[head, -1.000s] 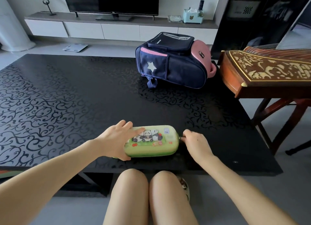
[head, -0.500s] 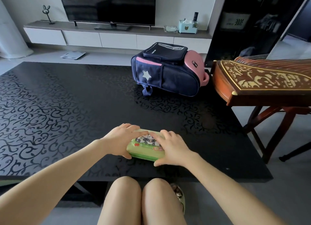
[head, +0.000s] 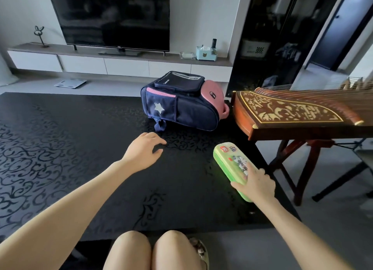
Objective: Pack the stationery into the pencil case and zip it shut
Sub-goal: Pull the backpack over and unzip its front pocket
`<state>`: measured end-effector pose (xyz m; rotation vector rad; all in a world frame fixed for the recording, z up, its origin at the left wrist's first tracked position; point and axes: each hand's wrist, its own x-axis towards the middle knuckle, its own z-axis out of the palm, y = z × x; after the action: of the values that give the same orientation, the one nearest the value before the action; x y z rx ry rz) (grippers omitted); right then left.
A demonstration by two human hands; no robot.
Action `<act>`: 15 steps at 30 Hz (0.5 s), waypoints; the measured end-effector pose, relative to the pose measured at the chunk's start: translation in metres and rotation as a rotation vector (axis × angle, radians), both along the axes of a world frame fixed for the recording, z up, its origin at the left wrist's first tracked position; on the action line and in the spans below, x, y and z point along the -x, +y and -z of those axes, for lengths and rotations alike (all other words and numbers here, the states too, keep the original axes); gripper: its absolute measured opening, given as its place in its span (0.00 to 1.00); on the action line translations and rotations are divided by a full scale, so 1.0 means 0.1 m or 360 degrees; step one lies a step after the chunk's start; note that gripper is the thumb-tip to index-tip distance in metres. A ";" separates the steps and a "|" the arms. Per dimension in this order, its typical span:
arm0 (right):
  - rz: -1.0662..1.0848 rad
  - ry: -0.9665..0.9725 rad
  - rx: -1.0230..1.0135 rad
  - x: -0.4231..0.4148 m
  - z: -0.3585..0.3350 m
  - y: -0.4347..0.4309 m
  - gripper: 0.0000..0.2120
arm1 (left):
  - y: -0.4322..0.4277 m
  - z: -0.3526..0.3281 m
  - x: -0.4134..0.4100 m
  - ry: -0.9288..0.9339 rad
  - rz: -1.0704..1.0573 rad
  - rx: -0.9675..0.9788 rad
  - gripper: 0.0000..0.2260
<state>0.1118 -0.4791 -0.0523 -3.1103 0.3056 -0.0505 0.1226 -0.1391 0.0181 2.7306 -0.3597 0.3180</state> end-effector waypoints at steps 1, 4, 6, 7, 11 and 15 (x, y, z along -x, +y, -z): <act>0.0007 0.0073 0.0032 -0.03 -0.01 -0.02 0.45 | -0.04 -0.02 -0.05 -0.0045 -0.0005 0.0035 0.12; -0.0082 -0.0060 0.0125 -0.18 -0.15 0.03 0.37 | -0.12 -0.09 -0.18 -0.0138 -0.0007 0.0077 0.10; -0.0226 -0.0270 0.0092 -0.37 -0.30 0.12 0.29 | -0.14 -0.12 -0.28 -0.0168 0.0011 0.0088 0.10; -0.0272 -0.0325 0.0016 -0.48 -0.37 0.18 0.26 | -0.14 -0.13 -0.33 -0.0173 0.0017 0.0086 0.09; -0.0255 -0.0302 -0.0327 -1.06 -0.61 0.48 0.21 | -0.15 -0.14 -0.59 -0.0194 0.0022 0.0086 0.09; -0.0316 -0.0331 -0.0453 -1.75 -0.69 0.73 0.20 | -0.11 -0.08 -0.89 -0.0240 0.0054 0.0106 0.08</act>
<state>0.2871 -0.4065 0.0166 -2.8041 -0.0029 -0.2973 0.2114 -0.1499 0.0262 2.6395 -0.4272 0.5192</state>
